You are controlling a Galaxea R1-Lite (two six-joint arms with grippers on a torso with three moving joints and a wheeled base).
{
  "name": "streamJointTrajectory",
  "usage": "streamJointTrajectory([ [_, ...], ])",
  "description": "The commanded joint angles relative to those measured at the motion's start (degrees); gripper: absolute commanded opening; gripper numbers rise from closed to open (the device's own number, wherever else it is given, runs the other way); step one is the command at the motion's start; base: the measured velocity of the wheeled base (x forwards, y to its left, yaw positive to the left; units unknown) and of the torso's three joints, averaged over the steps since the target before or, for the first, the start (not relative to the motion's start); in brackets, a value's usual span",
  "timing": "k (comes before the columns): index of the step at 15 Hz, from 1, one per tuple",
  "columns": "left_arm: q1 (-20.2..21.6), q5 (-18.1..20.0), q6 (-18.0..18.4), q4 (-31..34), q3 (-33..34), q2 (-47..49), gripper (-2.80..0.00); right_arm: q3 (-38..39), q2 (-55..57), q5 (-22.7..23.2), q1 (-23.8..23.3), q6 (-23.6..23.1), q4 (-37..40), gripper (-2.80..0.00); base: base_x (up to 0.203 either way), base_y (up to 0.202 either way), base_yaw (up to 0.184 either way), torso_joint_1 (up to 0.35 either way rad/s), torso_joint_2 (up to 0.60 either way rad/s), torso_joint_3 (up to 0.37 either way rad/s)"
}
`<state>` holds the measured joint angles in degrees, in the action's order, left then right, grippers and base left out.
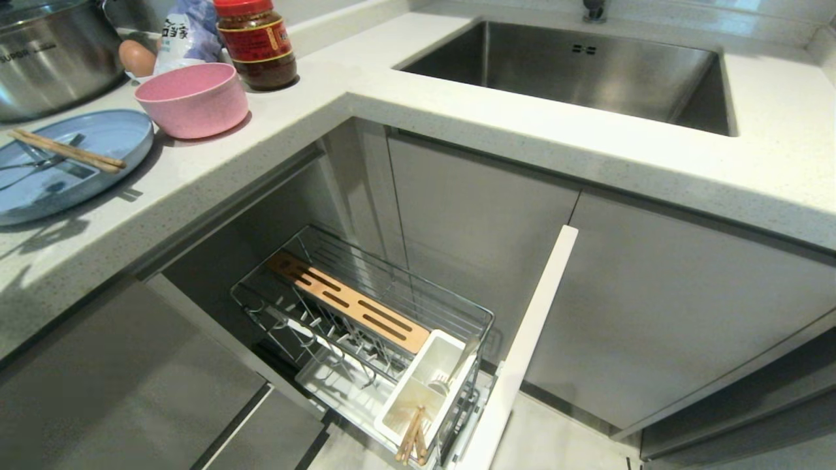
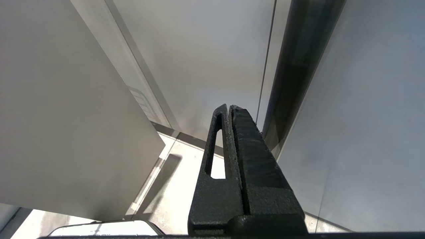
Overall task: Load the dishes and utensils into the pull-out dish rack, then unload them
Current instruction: Pick up the chopsticks and place it in the cupboard
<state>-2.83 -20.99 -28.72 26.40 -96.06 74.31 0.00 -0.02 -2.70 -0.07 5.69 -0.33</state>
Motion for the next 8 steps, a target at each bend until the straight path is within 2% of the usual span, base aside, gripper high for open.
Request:
streamJointTrajectory([
  [1, -1.2, -0.3, -2.0, 7.4, -3.9, 4.9, -2.80, 0.0, -0.2, 0.0, 0.0, 0.0, 0.0, -2.80, 0.000, 0.000, 0.000, 0.000, 0.00, 0.000],
  [4, -1.2, -0.8, -2.2, 12.6, -5.9, 6.7, -2.80, 0.0, -0.2, 0.0, 0.0, 0.0, 0.0, -2.80, 0.000, 0.000, 0.000, 0.000, 0.00, 0.000],
  [5, -1.2, -1.2, -2.2, 14.2, -6.3, 7.5, 0.00, 0.0, -0.2, 0.0, 0.0, 0.0, 0.0, -2.80, 0.000, 0.000, 0.000, 0.000, 0.00, 0.000],
  [8, -1.2, -3.1, -2.8, 15.2, -7.3, 8.7, 0.00, 0.0, -0.2, 0.0, 0.0, 0.0, 0.0, -2.80, 0.000, 0.000, 0.000, 0.000, 0.00, 0.000],
])
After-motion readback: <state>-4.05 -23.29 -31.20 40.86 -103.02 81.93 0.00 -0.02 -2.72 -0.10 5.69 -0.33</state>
